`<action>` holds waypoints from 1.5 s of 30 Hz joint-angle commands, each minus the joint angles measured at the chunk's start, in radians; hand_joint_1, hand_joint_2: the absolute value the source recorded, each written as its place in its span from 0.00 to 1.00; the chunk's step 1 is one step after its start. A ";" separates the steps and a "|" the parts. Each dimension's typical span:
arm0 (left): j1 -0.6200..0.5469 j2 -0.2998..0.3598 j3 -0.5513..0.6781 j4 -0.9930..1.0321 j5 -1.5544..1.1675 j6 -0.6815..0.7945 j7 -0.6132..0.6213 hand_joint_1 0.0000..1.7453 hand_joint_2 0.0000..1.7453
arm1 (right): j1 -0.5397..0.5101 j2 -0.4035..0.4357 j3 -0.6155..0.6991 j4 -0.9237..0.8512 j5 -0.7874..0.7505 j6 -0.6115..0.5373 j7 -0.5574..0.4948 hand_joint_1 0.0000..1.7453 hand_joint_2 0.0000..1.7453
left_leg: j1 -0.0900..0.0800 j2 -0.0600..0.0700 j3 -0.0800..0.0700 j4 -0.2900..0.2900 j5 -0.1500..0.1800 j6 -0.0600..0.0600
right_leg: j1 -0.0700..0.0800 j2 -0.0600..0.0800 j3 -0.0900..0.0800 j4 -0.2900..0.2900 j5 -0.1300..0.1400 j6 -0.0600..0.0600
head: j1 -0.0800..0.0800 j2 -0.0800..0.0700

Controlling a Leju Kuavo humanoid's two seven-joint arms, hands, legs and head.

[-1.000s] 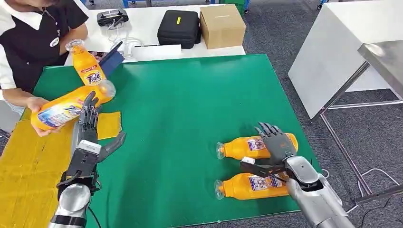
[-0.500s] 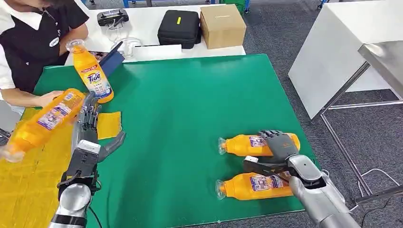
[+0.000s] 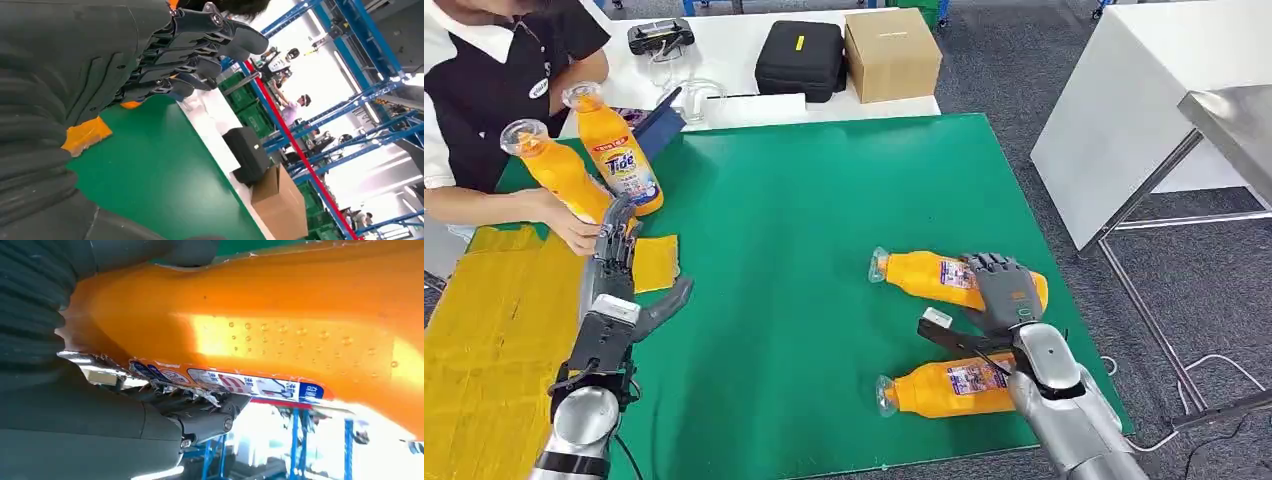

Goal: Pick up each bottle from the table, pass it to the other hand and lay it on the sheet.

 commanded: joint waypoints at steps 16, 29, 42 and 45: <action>-0.024 -0.003 -0.012 0.033 -0.002 -0.004 0.006 0.00 1.00 | -0.005 0.055 -0.044 -0.016 -0.003 -0.004 0.003 1.00 1.00 | 0.001 -0.001 0.007 0.000 -0.004 -0.001 | 0.000 0.000 0.007 0.000 -0.003 -0.002 | 0.000 0.000; -0.024 -0.003 -0.012 0.033 -0.002 -0.004 0.006 0.00 1.00 | -0.005 0.055 -0.044 -0.016 -0.003 -0.004 0.003 1.00 1.00 | 0.000 -0.001 0.002 0.000 -0.001 -0.001 | 0.000 0.000 0.003 0.000 -0.001 -0.001 | 0.000 0.000; -0.178 0.056 -0.254 0.140 0.063 -0.210 0.052 0.00 1.00 | -0.045 0.355 0.102 -0.139 -0.707 -0.018 -0.311 1.00 1.00 | 0.003 -0.001 0.006 0.000 -0.001 -0.002 | 0.003 0.000 0.005 0.003 -0.003 -0.002 | 0.002 0.000; -0.178 0.056 -0.254 0.140 0.063 -0.210 0.052 0.00 1.00 | -0.045 0.355 0.102 -0.139 -0.707 -0.018 -0.311 1.00 1.00 | 0.002 -0.001 0.006 0.000 -0.002 -0.002 | 0.001 0.001 0.005 0.003 -0.003 -0.002 | 0.002 0.000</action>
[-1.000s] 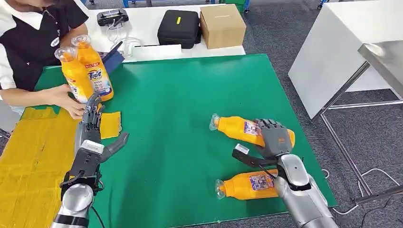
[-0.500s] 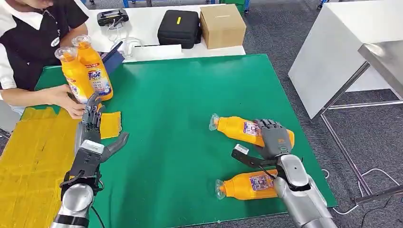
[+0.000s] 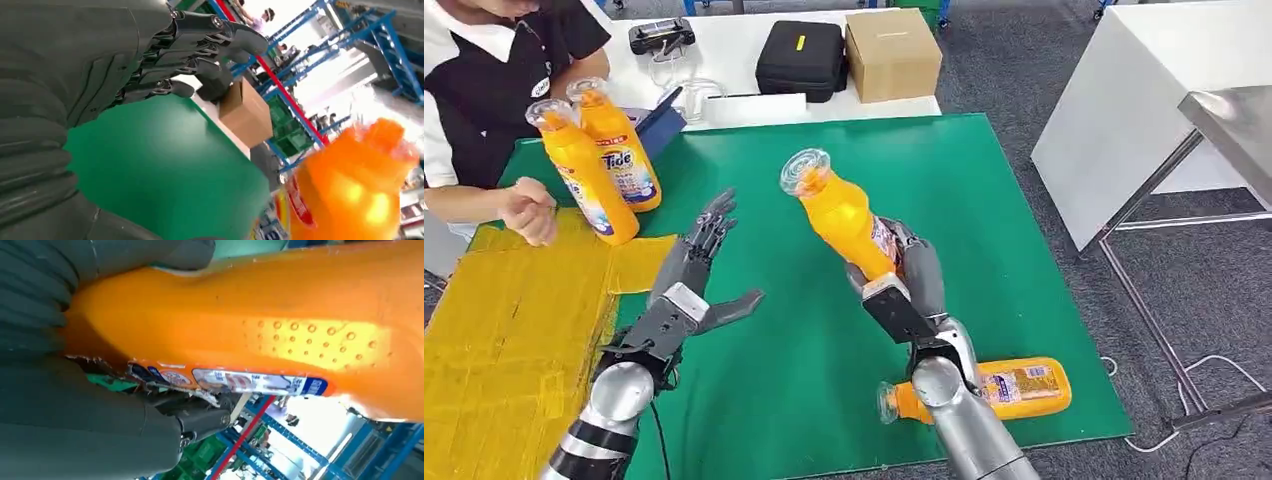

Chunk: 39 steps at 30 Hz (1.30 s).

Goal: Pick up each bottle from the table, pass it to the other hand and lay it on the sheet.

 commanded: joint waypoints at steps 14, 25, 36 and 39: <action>-0.058 0.027 -0.059 0.076 0.017 -0.005 -0.001 0.00 1.00 | -0.049 0.014 0.059 0.060 -0.009 0.045 -0.015 0.98 1.00 | 0.000 -0.002 0.007 0.001 -0.003 -0.001 | 0.000 0.000 0.007 0.000 -0.003 -0.002 | 0.000 0.000; -0.090 0.009 -0.069 0.116 0.073 -0.038 -0.004 0.00 1.00 | -0.074 0.055 0.209 0.151 0.030 0.088 -0.038 0.95 1.00 | 0.001 -0.001 0.004 0.000 -0.002 -0.001 | 0.001 0.000 0.004 -0.001 -0.001 -0.001 | 0.000 0.000; -0.109 0.008 -0.085 0.143 0.170 -0.085 -0.003 0.00 1.00 | -0.104 0.080 0.263 0.216 0.017 0.053 -0.051 0.95 1.00 | 0.000 -0.002 0.004 0.000 -0.001 0.000 | 0.000 -0.001 0.004 -0.001 -0.001 -0.001 | 0.000 0.000; -0.108 0.008 -0.100 0.133 0.193 -0.100 -0.013 0.00 1.00 | -0.121 0.087 0.259 0.249 0.001 0.037 -0.049 0.96 1.00 | 0.001 -0.002 0.005 0.000 -0.002 -0.001 | 0.000 -0.001 0.005 0.000 -0.002 -0.001 | 0.000 0.000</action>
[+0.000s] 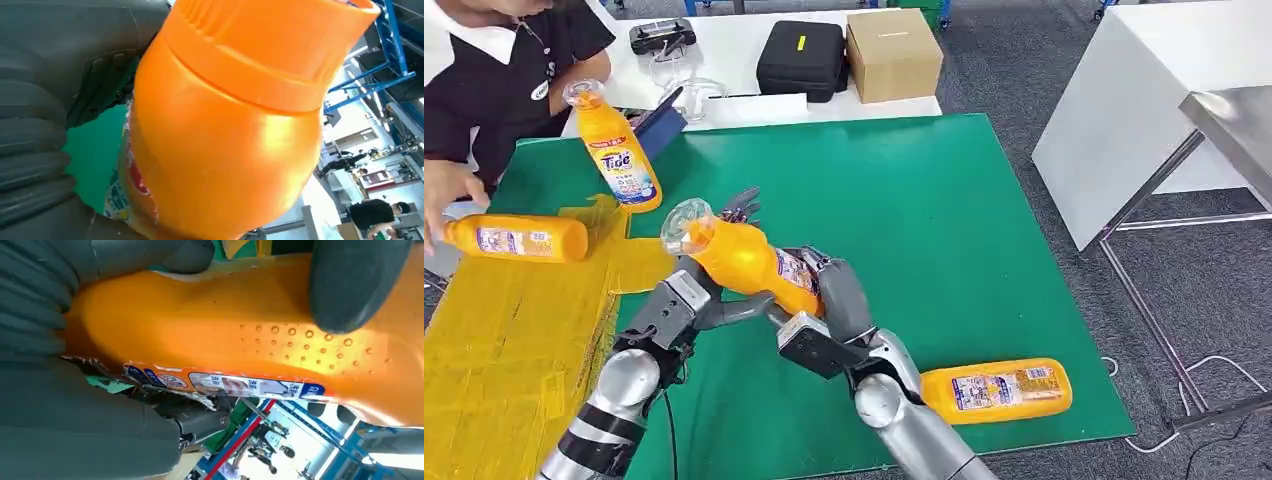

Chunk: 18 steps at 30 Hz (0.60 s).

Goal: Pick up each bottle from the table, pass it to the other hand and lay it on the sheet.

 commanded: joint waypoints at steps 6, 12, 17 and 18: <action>-0.029 0.005 -0.091 0.028 0.078 -0.059 -0.018 0.00 1.00 | -0.106 0.016 0.048 0.186 -0.036 -0.024 -0.015 0.96 1.00 | 0.001 -0.002 0.004 0.000 -0.002 -0.001 | 0.001 0.000 0.005 0.000 -0.002 -0.001 | 0.000 0.000; -0.029 0.000 -0.087 0.040 0.091 -0.052 -0.016 1.00 1.00 | -0.101 0.019 0.055 0.185 -0.034 -0.026 -0.017 0.95 1.00 | 0.001 -0.002 0.007 0.001 -0.003 -0.001 | 0.001 0.000 0.007 0.000 -0.003 -0.002 | 0.000 0.000; -0.030 -0.001 -0.086 0.043 0.094 -0.051 -0.015 1.00 1.00 | -0.102 0.018 0.056 0.185 -0.034 -0.025 -0.017 0.94 1.00 | 0.000 -0.001 0.003 0.000 -0.001 -0.001 | 0.000 0.000 0.003 0.000 -0.001 -0.001 | 0.000 0.000; -0.030 -0.001 -0.086 0.043 0.094 -0.051 -0.015 1.00 1.00 | -0.102 0.018 0.056 0.185 -0.034 -0.025 -0.017 0.94 1.00 | 0.001 -0.002 0.005 0.000 -0.002 -0.001 | 0.000 -0.001 0.005 0.000 -0.002 -0.001 | 0.000 0.000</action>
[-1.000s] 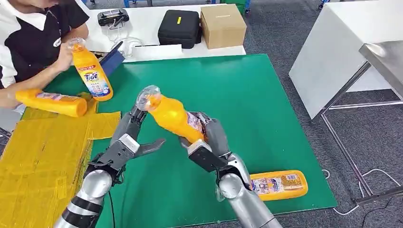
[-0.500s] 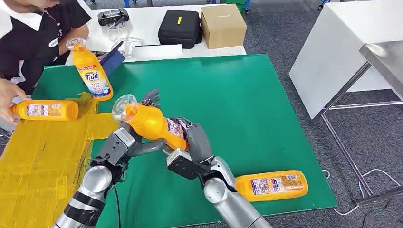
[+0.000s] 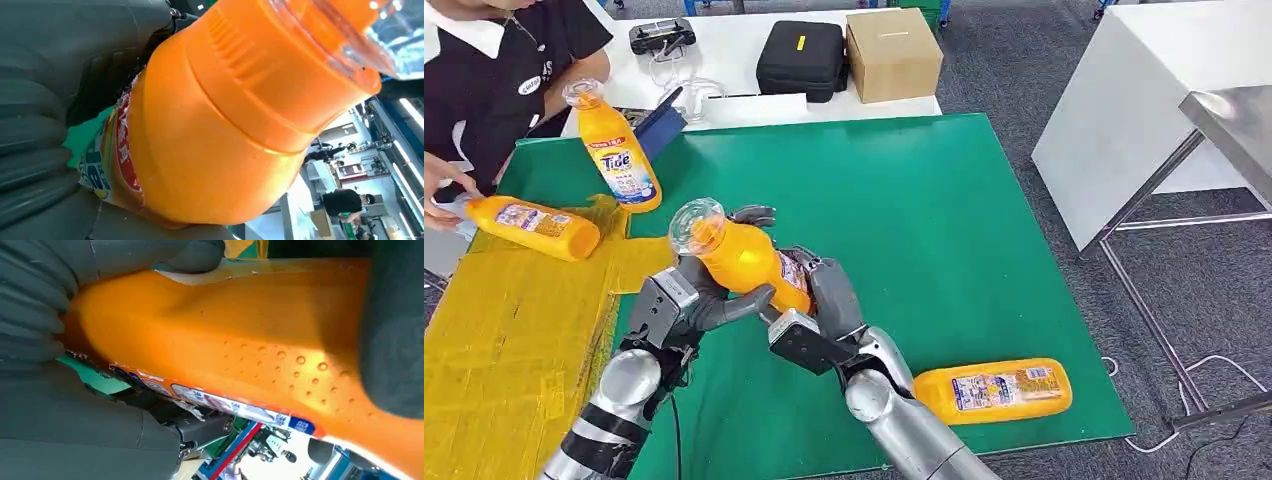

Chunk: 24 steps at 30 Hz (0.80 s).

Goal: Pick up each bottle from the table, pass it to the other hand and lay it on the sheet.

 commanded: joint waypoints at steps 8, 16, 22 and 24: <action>-0.032 -0.006 -0.051 0.044 0.012 0.001 0.000 1.00 1.00 | -0.057 -0.003 0.040 0.085 -0.002 0.001 0.006 0.95 1.00 | 0.001 -0.003 0.006 0.000 -0.002 -0.001 | 0.001 -0.001 0.006 0.000 -0.003 -0.001 | 0.000 0.000; -0.030 -0.009 -0.038 0.040 0.014 0.028 -0.007 1.00 1.00 | -0.042 -0.009 0.035 0.052 -0.015 -0.013 0.003 0.08 1.00 | 0.001 -0.003 0.006 0.000 -0.003 -0.001 | 0.001 -0.001 0.006 0.000 -0.003 -0.002 | 0.000 0.000; 0.041 0.035 0.066 -0.067 0.015 0.100 -0.012 1.00 1.00 | 0.058 -0.087 -0.032 -0.114 -0.043 -0.032 0.013 0.00 1.00 | 0.001 -0.003 0.006 -0.001 -0.003 -0.001 | 0.001 -0.001 0.007 -0.001 -0.003 -0.001 | 0.000 0.000; 0.058 0.050 0.103 -0.089 -0.016 0.131 -0.016 1.00 1.00 | 0.092 -0.110 -0.065 -0.178 -0.049 -0.023 0.004 0.00 0.00 | 0.001 -0.002 0.005 -0.001 -0.002 -0.001 | 0.001 -0.001 0.006 -0.001 -0.002 -0.001 | 0.000 0.000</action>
